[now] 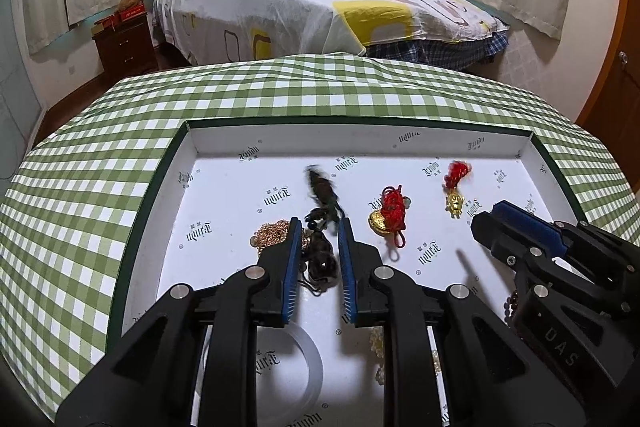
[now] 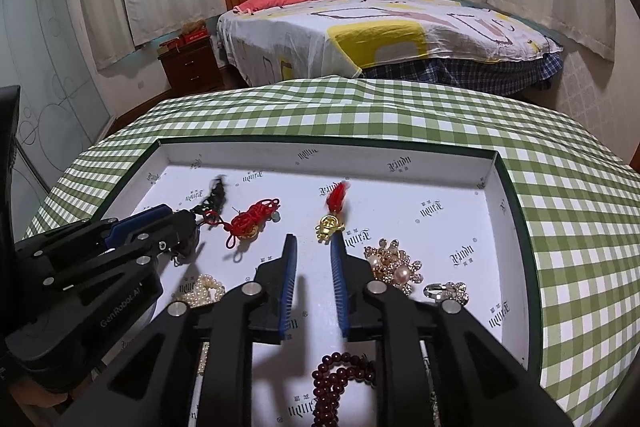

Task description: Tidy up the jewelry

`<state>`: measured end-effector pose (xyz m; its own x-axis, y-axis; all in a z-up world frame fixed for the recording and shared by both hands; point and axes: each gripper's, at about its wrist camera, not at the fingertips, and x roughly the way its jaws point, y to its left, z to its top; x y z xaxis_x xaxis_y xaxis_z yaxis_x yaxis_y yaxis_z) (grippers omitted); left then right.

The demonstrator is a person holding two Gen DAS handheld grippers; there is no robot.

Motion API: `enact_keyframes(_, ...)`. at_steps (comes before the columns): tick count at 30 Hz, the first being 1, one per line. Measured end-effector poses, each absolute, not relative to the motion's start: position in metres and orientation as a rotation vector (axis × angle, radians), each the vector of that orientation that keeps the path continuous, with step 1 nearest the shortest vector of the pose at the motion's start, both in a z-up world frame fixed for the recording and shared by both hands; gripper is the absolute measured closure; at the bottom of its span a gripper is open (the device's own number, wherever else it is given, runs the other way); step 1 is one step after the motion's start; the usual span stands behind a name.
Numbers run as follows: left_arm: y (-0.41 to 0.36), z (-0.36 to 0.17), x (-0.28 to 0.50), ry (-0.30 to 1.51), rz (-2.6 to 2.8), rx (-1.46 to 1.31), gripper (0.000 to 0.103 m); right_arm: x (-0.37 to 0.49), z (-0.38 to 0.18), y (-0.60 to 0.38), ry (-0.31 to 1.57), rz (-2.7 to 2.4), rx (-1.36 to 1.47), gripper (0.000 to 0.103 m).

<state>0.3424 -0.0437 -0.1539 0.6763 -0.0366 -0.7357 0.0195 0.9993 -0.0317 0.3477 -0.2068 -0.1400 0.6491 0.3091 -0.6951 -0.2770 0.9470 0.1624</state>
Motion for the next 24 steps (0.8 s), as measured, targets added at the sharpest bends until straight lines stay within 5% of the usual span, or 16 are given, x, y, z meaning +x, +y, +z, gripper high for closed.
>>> enact_keyframes(2, -0.042, -0.153, 0.341, 0.829, -0.031, -0.023, 0.083, 0.348, -0.140, -0.207, 0.798, 0.334, 0.043, 0.079)
enact_keyframes(5, -0.041, -0.152, 0.339, 0.823, -0.024, -0.025, 0.064, 0.346, -0.139, -0.207, 0.793, 0.331, 0.039, 0.071)
enact_keyframes(8, -0.041, -0.150, 0.336, 0.817, -0.023, -0.025, 0.062, 0.344, -0.137, -0.208, 0.785, 0.326, 0.041, 0.064)
enact_keyframes(17, -0.034, -0.140, 0.322, 0.779, 0.004, -0.016, 0.026, 0.331, -0.124, -0.218, 0.733, 0.295, 0.033, 0.034)
enact_keyframes(24, -0.028, -0.130, 0.302, 0.757, 0.032, -0.018, 0.013, 0.316, -0.117, -0.233, 0.717, 0.258, 0.037, 0.025)
